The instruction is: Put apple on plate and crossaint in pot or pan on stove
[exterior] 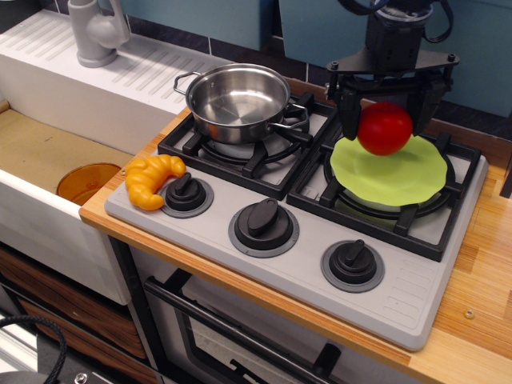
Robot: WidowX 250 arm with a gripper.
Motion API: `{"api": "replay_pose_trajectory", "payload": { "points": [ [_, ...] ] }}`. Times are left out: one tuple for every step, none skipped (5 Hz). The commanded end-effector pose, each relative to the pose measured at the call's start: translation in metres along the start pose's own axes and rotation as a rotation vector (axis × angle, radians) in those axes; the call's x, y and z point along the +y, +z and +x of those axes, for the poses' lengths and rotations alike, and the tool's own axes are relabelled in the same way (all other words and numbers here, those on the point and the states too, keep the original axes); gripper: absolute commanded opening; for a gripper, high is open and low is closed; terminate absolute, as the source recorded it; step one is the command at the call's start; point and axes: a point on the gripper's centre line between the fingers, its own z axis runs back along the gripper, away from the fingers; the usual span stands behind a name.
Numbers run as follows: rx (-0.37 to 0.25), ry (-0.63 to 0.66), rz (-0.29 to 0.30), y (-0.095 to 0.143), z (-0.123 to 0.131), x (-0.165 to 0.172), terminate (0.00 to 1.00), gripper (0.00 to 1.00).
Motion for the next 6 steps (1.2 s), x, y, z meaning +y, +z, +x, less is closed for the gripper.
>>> {"api": "replay_pose_trajectory", "payload": {
  "points": [
    [-0.037,-0.013,-0.042,0.035,0.015,0.005,0.00,1.00],
    [-0.033,-0.020,-0.013,0.044,0.016,0.008,0.00,1.00],
    [0.007,-0.053,0.042,0.076,0.024,0.025,0.00,1.00],
    [0.046,-0.112,0.078,0.104,0.038,0.047,0.00,1.00],
    [0.036,-0.247,0.121,0.108,0.058,0.075,0.00,1.00],
    [0.036,-0.247,0.121,0.108,0.058,0.075,0.00,1.00]
  ]
}}
